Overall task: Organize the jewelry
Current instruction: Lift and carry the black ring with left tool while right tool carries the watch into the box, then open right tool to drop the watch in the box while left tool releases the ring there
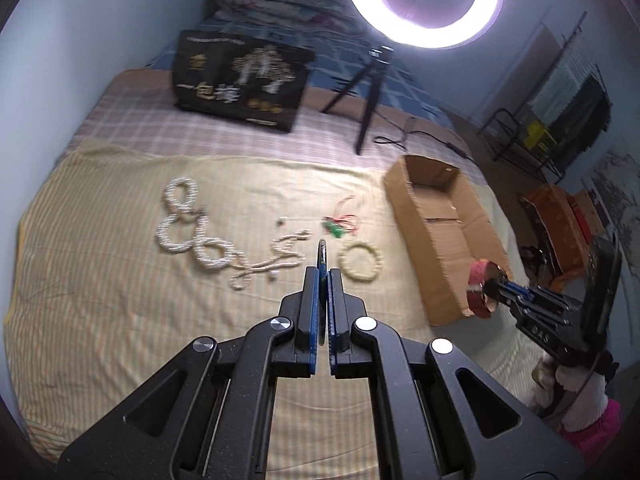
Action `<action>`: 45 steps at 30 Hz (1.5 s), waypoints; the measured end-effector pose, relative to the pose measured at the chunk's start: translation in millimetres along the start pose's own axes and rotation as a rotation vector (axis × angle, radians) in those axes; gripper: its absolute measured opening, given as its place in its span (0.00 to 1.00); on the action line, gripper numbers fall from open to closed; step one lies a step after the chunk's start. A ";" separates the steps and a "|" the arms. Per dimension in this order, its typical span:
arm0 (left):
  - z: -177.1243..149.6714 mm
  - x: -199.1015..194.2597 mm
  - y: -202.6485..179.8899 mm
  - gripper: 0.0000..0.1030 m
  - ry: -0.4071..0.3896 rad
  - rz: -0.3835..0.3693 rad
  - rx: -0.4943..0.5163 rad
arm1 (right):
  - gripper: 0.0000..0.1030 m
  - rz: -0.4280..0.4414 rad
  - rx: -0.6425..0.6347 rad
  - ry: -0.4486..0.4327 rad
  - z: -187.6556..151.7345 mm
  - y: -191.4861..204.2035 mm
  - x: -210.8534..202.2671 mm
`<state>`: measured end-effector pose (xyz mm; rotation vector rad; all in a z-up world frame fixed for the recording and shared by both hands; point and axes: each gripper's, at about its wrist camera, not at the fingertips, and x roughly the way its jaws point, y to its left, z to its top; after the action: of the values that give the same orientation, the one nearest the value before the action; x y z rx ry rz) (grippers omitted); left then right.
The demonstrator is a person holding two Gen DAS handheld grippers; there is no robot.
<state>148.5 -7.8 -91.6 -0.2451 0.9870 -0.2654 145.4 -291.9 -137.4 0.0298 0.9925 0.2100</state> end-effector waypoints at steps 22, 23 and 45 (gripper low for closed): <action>7.2 39.7 -134.8 0.01 0.007 -0.177 0.110 | 0.11 -0.134 0.123 -0.030 35.0 -91.0 6.5; 7.3 42.9 -138.8 0.01 0.010 -0.181 0.112 | 0.11 -0.136 0.126 -0.028 36.7 -93.1 8.6; 1.5 85.0 -172.3 0.26 0.066 -0.147 0.154 | 0.40 -0.114 0.168 -0.041 44.6 -102.2 19.7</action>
<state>175.6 -197.7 -102.1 -0.1695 1.0094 -0.4843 209.6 -385.0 -141.7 0.1303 0.9664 0.0211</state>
